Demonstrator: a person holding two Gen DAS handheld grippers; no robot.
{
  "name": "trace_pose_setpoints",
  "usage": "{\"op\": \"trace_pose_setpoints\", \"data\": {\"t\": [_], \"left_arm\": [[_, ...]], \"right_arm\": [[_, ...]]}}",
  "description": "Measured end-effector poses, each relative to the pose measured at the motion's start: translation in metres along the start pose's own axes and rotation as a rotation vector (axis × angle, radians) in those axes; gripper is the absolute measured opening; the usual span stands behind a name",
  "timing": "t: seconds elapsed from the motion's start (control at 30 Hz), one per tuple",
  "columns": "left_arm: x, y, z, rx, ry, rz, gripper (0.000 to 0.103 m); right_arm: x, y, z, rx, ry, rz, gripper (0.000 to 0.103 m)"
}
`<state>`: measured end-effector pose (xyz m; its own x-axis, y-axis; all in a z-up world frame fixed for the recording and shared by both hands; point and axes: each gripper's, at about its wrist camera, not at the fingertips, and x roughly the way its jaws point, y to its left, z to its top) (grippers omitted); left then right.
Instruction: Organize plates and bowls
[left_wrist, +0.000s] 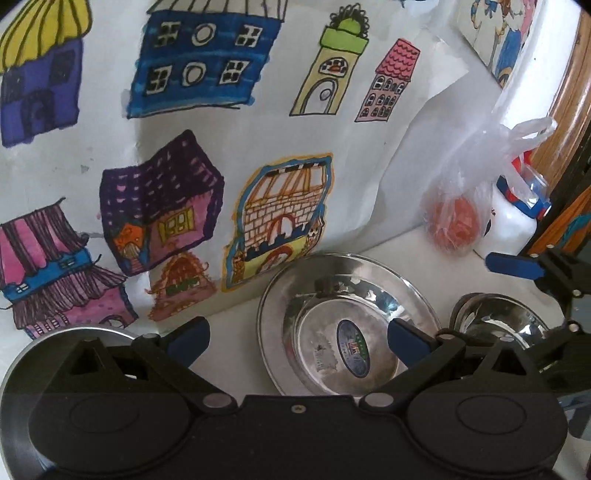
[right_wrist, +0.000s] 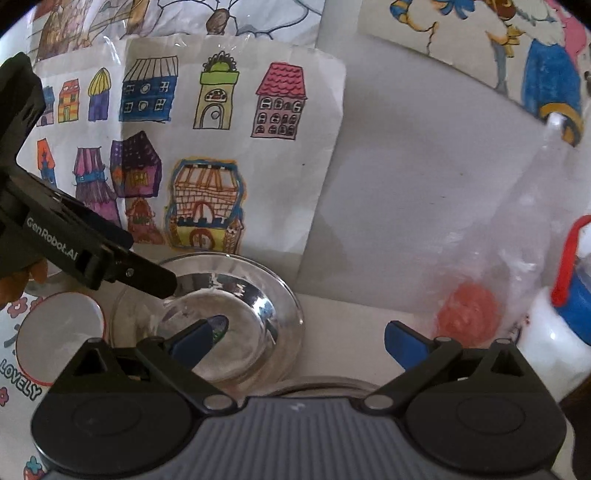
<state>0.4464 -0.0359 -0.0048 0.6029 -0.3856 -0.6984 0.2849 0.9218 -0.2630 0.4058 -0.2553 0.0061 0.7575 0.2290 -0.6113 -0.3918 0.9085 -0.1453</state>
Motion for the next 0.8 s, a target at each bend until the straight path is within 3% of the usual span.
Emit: {"op": "trace_pose_setpoints", "data": {"t": [0.2,0.4,0.63,0.8], "left_arm": [[0.004,-0.002,-0.003,0.034,0.005,-0.011,0.102],[0.008,-0.004,-0.002,0.039,0.034,-0.036,0.1],[0.012,-0.008,0.0,0.055,0.081,-0.056,0.084],[0.014,-0.011,-0.002,0.079,0.096,-0.038,0.079]], "right_arm": [[0.02,-0.006,0.001,0.001,0.053,0.029,0.087],[0.03,-0.013,-0.001,0.023,0.119,0.053,0.081],[0.038,-0.007,-0.002,-0.003,0.177,0.084,0.079],[0.038,-0.003,0.0,0.009,0.183,0.105,0.061]]}}
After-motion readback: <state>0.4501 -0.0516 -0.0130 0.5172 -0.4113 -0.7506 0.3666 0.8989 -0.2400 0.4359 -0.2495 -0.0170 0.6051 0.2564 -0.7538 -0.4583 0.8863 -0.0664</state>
